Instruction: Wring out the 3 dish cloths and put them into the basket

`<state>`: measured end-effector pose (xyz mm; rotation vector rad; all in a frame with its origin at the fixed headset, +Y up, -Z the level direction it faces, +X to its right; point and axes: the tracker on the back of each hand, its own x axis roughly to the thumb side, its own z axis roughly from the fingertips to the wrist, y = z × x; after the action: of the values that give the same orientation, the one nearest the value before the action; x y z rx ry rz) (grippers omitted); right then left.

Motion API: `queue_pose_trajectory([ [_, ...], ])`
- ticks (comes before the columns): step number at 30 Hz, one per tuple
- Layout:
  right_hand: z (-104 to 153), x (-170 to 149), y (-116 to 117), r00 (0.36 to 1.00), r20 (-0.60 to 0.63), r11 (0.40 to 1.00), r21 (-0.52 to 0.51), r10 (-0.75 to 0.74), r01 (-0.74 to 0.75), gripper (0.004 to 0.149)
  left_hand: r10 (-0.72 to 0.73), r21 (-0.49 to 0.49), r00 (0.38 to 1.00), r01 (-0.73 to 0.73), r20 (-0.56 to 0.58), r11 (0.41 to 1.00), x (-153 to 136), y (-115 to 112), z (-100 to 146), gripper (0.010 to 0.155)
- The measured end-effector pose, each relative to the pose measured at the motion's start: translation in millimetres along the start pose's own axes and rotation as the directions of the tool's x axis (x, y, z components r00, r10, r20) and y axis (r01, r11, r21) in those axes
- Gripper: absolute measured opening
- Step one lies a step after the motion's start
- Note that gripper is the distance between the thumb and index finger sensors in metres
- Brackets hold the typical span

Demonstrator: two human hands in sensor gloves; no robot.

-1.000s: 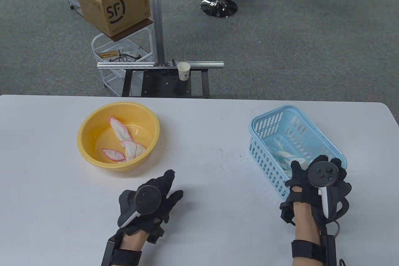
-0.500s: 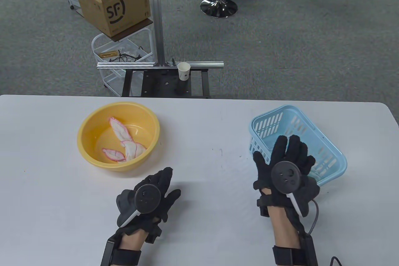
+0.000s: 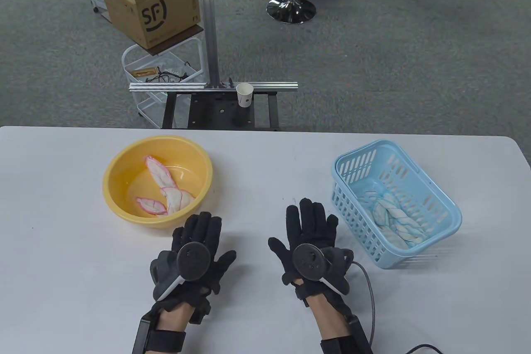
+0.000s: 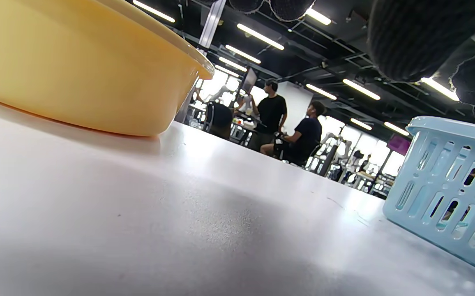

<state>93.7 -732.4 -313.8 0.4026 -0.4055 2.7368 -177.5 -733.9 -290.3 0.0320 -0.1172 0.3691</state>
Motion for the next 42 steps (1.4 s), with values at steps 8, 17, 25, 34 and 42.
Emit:
queue_pose_trajectory([
  [8, 9.6, -5.2, 12.1, 1.000, -0.008, 0.997, 0.080, 0.009, -0.009, 0.088, -0.043, -0.013, 0.999, 0.042, -0.029, 0.999, -1.4, -1.3, 0.3, 0.094],
  [17, 16.0, -7.7, 11.2, 1.000, -0.011, 0.997, 0.080, -0.019, 0.020, 0.087, -0.039, 0.036, 0.995, 0.042, -0.087, 0.998, -6.2, 12.7, 2.6, 0.094],
  [25, 17.3, -6.7, 12.1, 0.999, -0.013, 0.995, 0.087, -0.047, 0.048, 0.087, 0.001, -0.005, 0.982, -0.002, -0.189, 1.000, -19.9, 40.1, -16.4, 0.103],
  [34, 18.9, -8.8, 11.3, 0.996, -0.028, 0.992, 0.082, -0.090, 0.092, 0.086, 0.023, -0.080, 0.927, -0.056, -0.374, 0.995, -66.9, 91.5, -59.3, 0.105],
  [42, 19.6, -9.5, 11.3, 0.996, -0.037, 0.992, 0.094, -0.083, 0.087, 0.086, -0.016, -0.239, 0.863, -0.122, -0.505, 0.963, -92.4, 99.6, -107.7, 0.100],
])
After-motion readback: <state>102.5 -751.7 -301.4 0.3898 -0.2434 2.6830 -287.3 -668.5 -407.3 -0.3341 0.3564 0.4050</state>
